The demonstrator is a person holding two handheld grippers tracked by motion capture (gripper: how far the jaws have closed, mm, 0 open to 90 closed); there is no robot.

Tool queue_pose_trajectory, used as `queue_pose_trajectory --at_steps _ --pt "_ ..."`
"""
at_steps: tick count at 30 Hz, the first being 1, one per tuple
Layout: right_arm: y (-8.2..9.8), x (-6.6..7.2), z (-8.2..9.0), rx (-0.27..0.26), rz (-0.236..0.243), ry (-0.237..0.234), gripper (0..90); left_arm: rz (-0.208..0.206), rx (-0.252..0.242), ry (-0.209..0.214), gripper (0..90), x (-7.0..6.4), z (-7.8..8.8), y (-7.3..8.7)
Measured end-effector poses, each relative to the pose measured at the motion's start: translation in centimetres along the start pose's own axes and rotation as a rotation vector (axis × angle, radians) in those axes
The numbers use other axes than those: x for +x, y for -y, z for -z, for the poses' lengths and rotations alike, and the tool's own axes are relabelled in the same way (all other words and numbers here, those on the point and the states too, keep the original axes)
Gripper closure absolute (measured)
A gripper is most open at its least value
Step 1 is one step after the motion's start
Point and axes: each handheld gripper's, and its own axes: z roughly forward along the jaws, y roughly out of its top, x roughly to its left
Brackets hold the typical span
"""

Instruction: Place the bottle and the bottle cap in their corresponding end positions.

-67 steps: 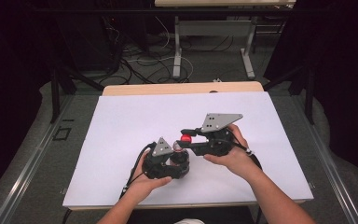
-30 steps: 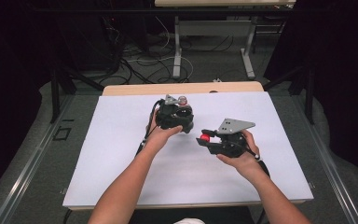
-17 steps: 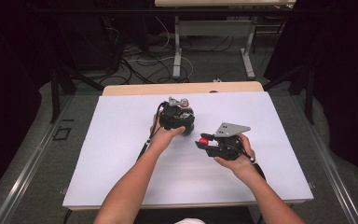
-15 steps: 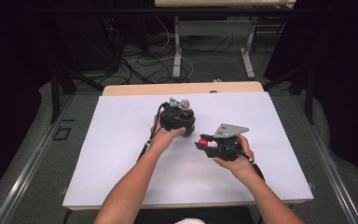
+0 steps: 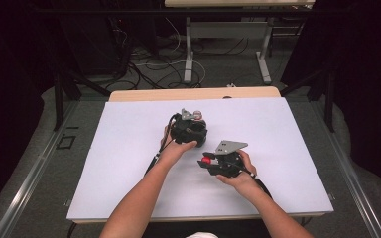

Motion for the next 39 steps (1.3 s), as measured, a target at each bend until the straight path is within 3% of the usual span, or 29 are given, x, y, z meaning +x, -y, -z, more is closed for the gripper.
queue_pose_trajectory --at_steps 2,5,11,12,15,18,25,26,29,31,33,35,38,39 --pt "0.5 0.1 -0.7 0.019 -0.025 -0.027 61.2 0.004 0.0 0.0 28.4 0.0 0.0 0.0" --pt "1.3 0.3 -1.8 0.087 -0.017 -0.046 61.2 0.012 0.014 0.009 27.3 0.0 0.0 0.2" --pt "1.8 0.6 -3.2 0.103 -0.013 -0.046 61.1 0.043 0.017 0.022 18.0 0.4 0.3 0.8" --pt "1.8 0.6 -3.3 0.129 -0.009 -0.052 61.1 0.046 0.014 0.02 16.5 0.4 0.4 0.9" --pt "2.0 0.6 -3.7 0.144 -0.014 -0.043 61.0 0.048 0.021 0.021 16.0 0.8 1.0 1.2" --pt "2.0 0.7 -3.7 0.161 -0.005 -0.053 60.2 0.074 0.009 0.023 14.2 1.1 1.7 1.3" --pt "1.7 0.6 -3.2 0.141 -0.038 -0.034 37.1 0.118 -0.021 0.046 9.0 1.5 4.2 1.9" --pt "1.6 0.6 -3.0 0.116 -0.04 -0.03 34.5 0.117 -0.026 0.051 6.5 1.5 4.6 2.1" --pt "1.1 0.4 -1.8 0.086 -0.072 -0.053 34.5 0.117 -0.041 0.056 0.6 1.6 5.9 2.7" --pt "0.8 0.1 -0.9 0.046 -0.089 -0.007 33.1 0.136 -0.043 0.049 0.6 1.8 6.8 3.0" --pt "0.3 -0.3 0.2 0.033 -0.136 0.015 33.2 0.159 -0.054 0.055 0.6 1.9 7.7 3.5" --pt "0.1 -0.8 1.3 0.009 -0.144 0.028 31.5 0.162 -0.055 0.049 0.6 2.1 8.7 4.2" --pt "0.0 -2.0 2.9 -0.013 -0.129 0.125 16.0 0.17 -0.055 0.027 0.6 2.4 10.1 5.5" --pt "0.2 -2.5 3.5 -0.006 -0.145 0.161 14.9 0.177 -0.045 0.019 0.6 2.6 10.6 5.9"
